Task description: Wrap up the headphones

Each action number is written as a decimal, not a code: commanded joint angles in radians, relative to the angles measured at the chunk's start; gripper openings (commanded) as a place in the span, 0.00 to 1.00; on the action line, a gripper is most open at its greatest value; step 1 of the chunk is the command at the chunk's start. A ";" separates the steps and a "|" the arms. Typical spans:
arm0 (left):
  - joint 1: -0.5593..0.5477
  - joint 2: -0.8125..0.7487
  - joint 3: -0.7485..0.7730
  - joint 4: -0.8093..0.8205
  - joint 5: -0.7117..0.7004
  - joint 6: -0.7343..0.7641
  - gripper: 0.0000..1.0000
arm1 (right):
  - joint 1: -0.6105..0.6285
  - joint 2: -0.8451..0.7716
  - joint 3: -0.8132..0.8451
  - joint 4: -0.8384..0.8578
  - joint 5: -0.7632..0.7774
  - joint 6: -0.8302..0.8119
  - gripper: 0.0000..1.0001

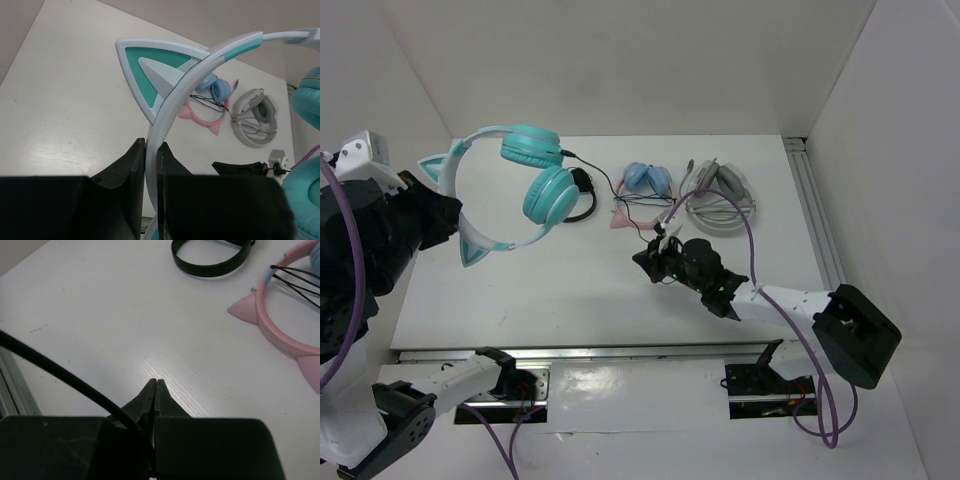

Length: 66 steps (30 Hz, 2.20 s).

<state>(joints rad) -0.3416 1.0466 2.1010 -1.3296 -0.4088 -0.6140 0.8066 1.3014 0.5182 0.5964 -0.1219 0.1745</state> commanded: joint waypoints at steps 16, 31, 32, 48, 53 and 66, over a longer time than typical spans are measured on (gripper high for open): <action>0.007 -0.080 -0.165 0.139 0.024 -0.036 0.00 | -0.026 -0.149 0.227 -0.394 0.686 0.016 0.00; 0.030 -0.166 -0.381 0.297 -0.050 -0.228 0.00 | 0.190 0.032 0.247 -0.394 0.835 0.046 0.00; 0.030 -0.166 -0.403 0.309 -0.029 -0.240 0.00 | 0.200 0.042 0.247 -0.394 0.820 0.069 0.00; 0.058 -0.108 -0.543 0.435 -0.027 -0.141 0.00 | 0.319 0.082 0.241 -0.478 1.022 0.118 0.00; 0.081 -0.108 -0.477 0.354 0.155 -0.018 0.00 | 0.189 -0.004 0.210 -0.503 0.983 0.119 0.00; 0.090 -0.294 -0.659 0.571 0.757 -0.399 0.00 | 0.183 0.105 0.281 -0.491 0.893 0.154 0.00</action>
<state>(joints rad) -0.2562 0.8337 1.5448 -0.9985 0.1265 -0.7815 0.9066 1.3750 0.7414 0.0956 0.7521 0.2893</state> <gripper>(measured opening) 0.221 0.008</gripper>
